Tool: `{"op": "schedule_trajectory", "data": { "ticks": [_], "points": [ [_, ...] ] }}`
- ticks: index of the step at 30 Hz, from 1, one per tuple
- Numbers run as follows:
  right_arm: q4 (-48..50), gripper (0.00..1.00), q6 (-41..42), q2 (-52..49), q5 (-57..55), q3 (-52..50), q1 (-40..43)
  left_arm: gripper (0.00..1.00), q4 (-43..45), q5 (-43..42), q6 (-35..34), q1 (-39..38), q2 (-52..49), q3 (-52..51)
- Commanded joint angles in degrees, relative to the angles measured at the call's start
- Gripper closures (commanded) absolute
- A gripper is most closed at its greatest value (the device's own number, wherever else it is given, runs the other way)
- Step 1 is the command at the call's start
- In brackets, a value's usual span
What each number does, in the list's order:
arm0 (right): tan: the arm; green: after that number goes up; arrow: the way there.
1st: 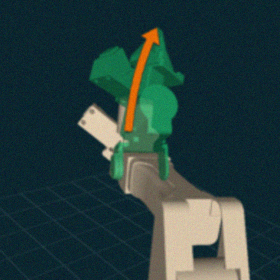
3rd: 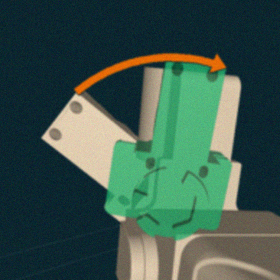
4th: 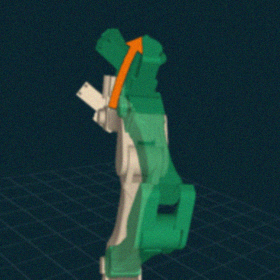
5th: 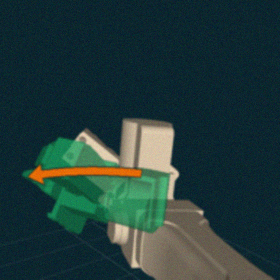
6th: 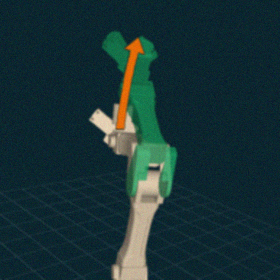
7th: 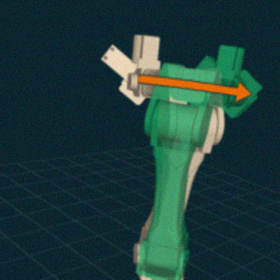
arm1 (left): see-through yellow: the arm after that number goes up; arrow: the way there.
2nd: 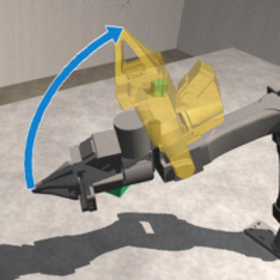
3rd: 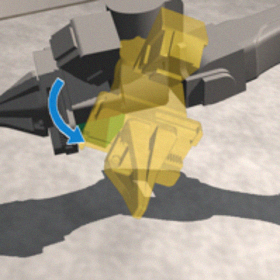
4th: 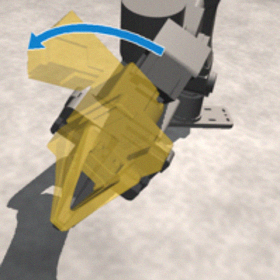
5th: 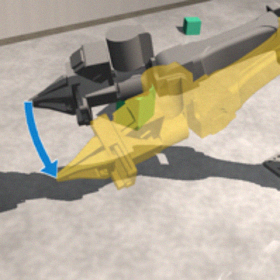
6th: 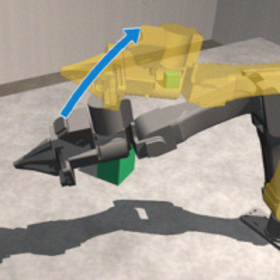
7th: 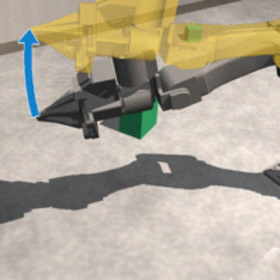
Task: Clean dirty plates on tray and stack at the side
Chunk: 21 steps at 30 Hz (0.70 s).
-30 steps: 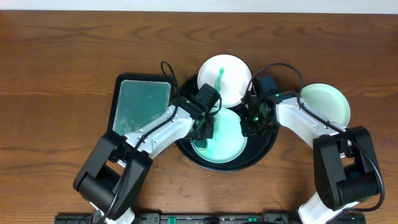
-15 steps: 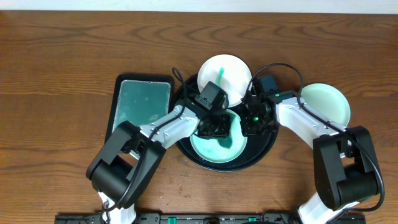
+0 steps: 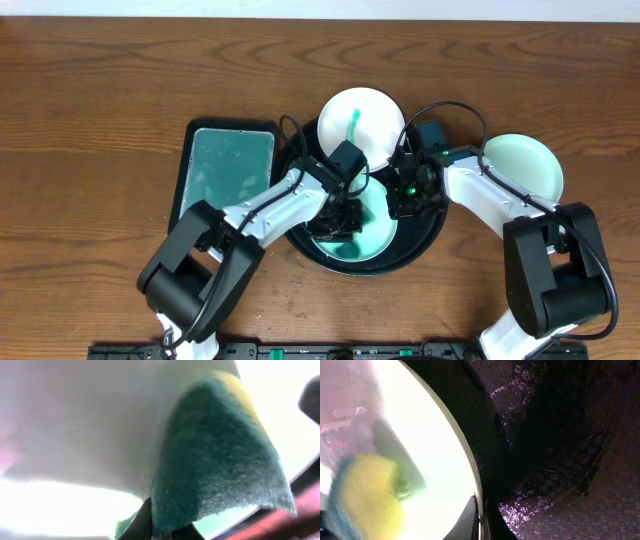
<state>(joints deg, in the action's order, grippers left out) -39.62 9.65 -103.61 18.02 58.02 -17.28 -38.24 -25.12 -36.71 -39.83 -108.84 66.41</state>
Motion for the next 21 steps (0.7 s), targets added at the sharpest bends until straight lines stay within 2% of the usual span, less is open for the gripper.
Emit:
{"op": "schedule_trajectory", "data": {
  "ticks": [1, 6, 12, 16, 21],
  "points": [
    [-0.3, 0.99, 0.0, -1.2, -1.7, -0.7, -0.9, 0.93, -5.1, 18.4, -2.0, 1.1, -0.4, -2.4],
    [-0.3, 0.99, -0.1, -1.2, -1.7, -0.7, -0.9, 0.93, -8.0, 30.1, -0.7, 3.6, 1.6, -1.5],
    [-0.3, 0.99, -0.1, -1.2, -1.7, -0.7, -0.9, 0.93, -7.5, 34.0, 1.3, 6.2, 1.8, -1.5],
    [-0.3, 0.99, -0.1, -1.2, -1.7, -0.7, -0.9, 0.93, -4.2, 27.5, 1.3, 6.7, 1.8, -1.5],
    [-0.3, 0.99, -0.1, -1.2, -1.7, -0.7, -0.9, 0.93, 6.1, 6.5, 2.1, 6.5, 1.7, -1.9]
  ]
}}
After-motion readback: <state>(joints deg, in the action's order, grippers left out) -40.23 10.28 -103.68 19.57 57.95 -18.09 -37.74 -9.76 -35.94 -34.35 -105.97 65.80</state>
